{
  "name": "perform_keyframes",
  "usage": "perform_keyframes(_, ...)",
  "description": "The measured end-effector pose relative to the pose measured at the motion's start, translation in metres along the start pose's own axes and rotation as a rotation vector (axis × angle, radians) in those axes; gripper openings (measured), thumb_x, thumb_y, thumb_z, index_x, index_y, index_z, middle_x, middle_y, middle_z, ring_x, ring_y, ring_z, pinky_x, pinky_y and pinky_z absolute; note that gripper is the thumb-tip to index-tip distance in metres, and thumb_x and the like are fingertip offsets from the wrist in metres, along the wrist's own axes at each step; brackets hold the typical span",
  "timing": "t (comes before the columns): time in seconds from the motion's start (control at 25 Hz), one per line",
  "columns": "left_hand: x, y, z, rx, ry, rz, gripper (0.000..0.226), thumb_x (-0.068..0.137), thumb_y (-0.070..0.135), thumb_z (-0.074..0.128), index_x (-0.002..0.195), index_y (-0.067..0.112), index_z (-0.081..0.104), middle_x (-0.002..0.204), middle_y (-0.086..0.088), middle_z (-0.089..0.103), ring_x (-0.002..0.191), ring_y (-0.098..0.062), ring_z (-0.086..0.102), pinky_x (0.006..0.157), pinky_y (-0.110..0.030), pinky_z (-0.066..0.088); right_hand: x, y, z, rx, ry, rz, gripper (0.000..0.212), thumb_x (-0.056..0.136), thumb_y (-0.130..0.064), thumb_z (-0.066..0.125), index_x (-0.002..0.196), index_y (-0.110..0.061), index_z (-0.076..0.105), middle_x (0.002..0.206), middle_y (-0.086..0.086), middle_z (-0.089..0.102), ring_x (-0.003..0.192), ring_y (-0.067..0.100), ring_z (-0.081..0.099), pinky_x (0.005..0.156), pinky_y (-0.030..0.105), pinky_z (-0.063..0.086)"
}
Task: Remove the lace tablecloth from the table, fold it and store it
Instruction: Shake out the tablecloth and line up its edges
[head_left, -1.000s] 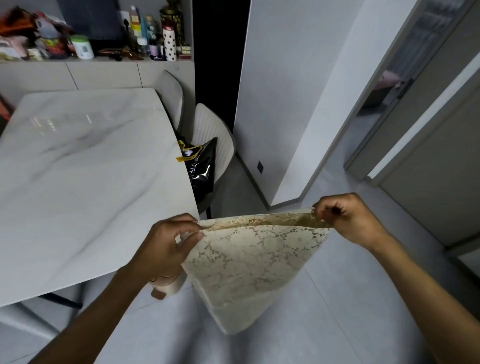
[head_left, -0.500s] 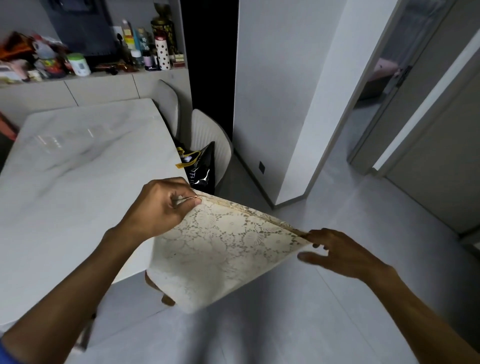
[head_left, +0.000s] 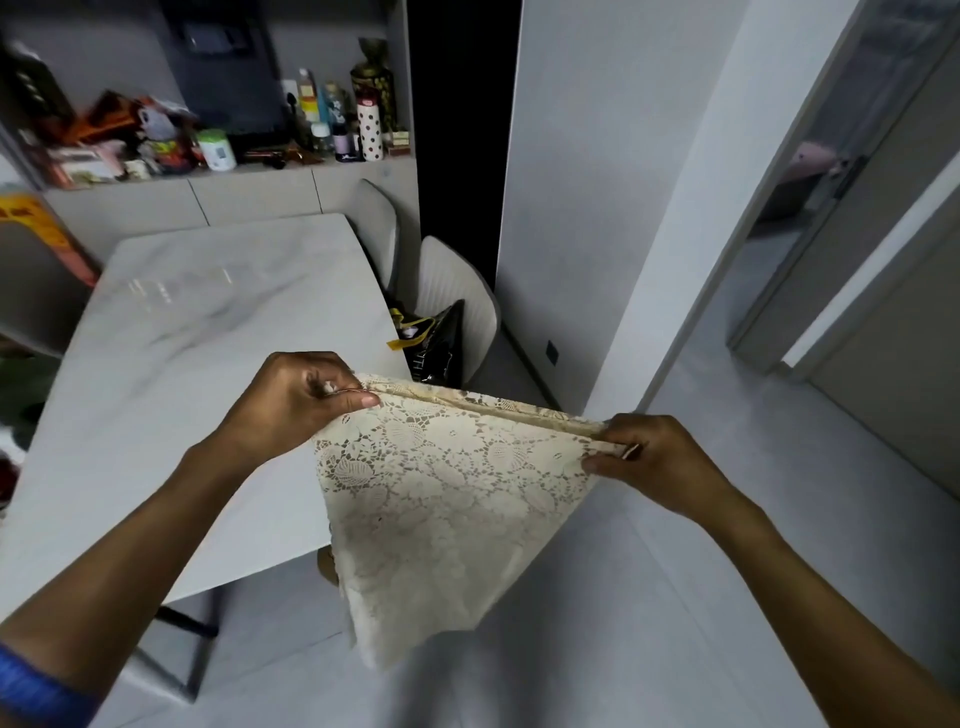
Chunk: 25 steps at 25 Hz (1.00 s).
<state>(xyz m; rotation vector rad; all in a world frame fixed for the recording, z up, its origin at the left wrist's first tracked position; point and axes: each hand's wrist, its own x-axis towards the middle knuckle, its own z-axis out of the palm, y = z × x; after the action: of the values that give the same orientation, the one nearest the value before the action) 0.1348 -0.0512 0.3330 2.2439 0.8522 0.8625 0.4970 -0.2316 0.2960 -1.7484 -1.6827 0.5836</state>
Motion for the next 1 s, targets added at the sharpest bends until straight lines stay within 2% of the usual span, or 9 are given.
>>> perform_keyframes(0.12,-0.006,-0.007,-0.010,-0.001,0.021,-0.008,0.011,0.070,0.036,0.081,0.068,0.043,0.072,0.078,0.010,0.070,0.059,-0.005,0.058,0.054,-0.009,0.039,0.014,-0.010,-0.012,-0.169,-0.037,-0.035,0.023,0.072,-0.043,0.079,0.089,-0.027,0.074,0.082,-0.017,0.071,0.075,-0.002,0.064,0.058,0.017,0.053)
perform_keyframes(0.24,-0.011,-0.012,-0.017,-0.001,0.019,-0.011,0.011,0.071,0.034,0.081,0.068,0.041,0.073,0.077,0.007,0.069,0.059,-0.008,0.059,0.054,-0.011,0.040,0.025,-0.022,-0.018,-0.361,-0.090,-0.119,0.026,0.077,-0.048,0.075,0.094,-0.028,0.074,0.082,-0.023,0.068,0.074,-0.006,0.061,0.054,0.011,0.048)
perform_keyframes(0.36,-0.016,-0.014,-0.021,0.001,0.027,-0.014,0.006,0.071,0.031,0.081,0.069,0.033,0.076,0.077,0.004,0.069,0.059,-0.009,0.057,0.056,-0.012,0.040,0.029,-0.024,-0.022,-0.437,-0.118,-0.112,0.031,0.077,-0.051,0.074,0.104,-0.034,0.072,0.090,-0.020,0.071,0.069,-0.001,0.061,0.057,0.011,0.047)
perform_keyframes(0.48,-0.017,-0.014,-0.022,0.032,0.013,0.003,0.007,0.073,0.031,0.080,0.076,0.025,0.079,0.080,0.004,0.069,0.064,-0.011,0.058,0.059,-0.015,0.042,0.031,-0.019,-0.019,-0.475,-0.049,-0.074,0.031,0.077,-0.049,0.075,0.103,-0.032,0.074,0.092,-0.016,0.073,0.068,-0.001,0.058,0.059,0.014,0.045)
perform_keyframes(0.6,-0.017,-0.015,-0.020,0.002,0.046,-0.009,0.006,0.071,0.028,0.081,0.076,0.026,0.080,0.080,0.006,0.072,0.067,-0.009,0.062,0.061,-0.013,0.043,0.034,-0.017,-0.014,-0.289,0.034,-0.050,0.028,0.077,-0.045,0.075,0.094,-0.022,0.076,0.087,-0.014,0.073,0.069,0.002,0.064,0.058,0.022,0.054)
perform_keyframes(0.72,-0.023,-0.026,-0.015,-0.125,0.075,-0.073,0.013,0.064,0.023,0.086,0.073,0.030,0.078,0.078,0.006,0.073,0.068,-0.006,0.065,0.062,-0.016,0.047,0.036,-0.019,-0.012,0.044,0.062,-0.040,0.026,0.075,-0.041,0.073,0.087,-0.018,0.078,0.083,-0.012,0.075,0.073,0.010,0.070,0.060,0.023,0.057)
perform_keyframes(0.8,-0.034,-0.037,-0.010,-0.114,0.025,-0.078,0.022,0.061,0.023,0.088,0.074,0.034,0.075,0.082,0.009,0.072,0.070,-0.002,0.064,0.064,-0.015,0.047,0.036,-0.021,-0.013,0.185,0.059,-0.032,0.018,0.076,-0.031,0.075,0.086,-0.017,0.079,0.084,-0.007,0.077,0.075,0.013,0.072,0.062,0.022,0.058)
perform_keyframes(0.92,-0.052,-0.050,0.009,-0.075,-0.061,-0.087,0.020,0.065,0.029,0.084,0.075,0.043,0.072,0.086,0.017,0.072,0.072,0.001,0.064,0.066,-0.016,0.049,0.038,-0.028,-0.021,0.222,0.034,-0.044,0.009,0.080,-0.014,0.076,0.086,-0.019,0.079,0.087,-0.008,0.078,0.078,0.009,0.073,0.064,0.016,0.056)
perform_keyframes(1.0,-0.057,-0.054,0.023,-0.178,-0.028,-0.168,0.012,0.066,0.031,0.083,0.072,0.039,0.076,0.083,0.011,0.075,0.069,0.001,0.063,0.064,-0.018,0.049,0.041,-0.033,-0.034,0.104,0.023,-0.090,0.009,0.079,-0.014,0.078,0.084,-0.021,0.078,0.080,-0.011,0.076,0.068,0.005,0.070,0.058,0.015,0.053)
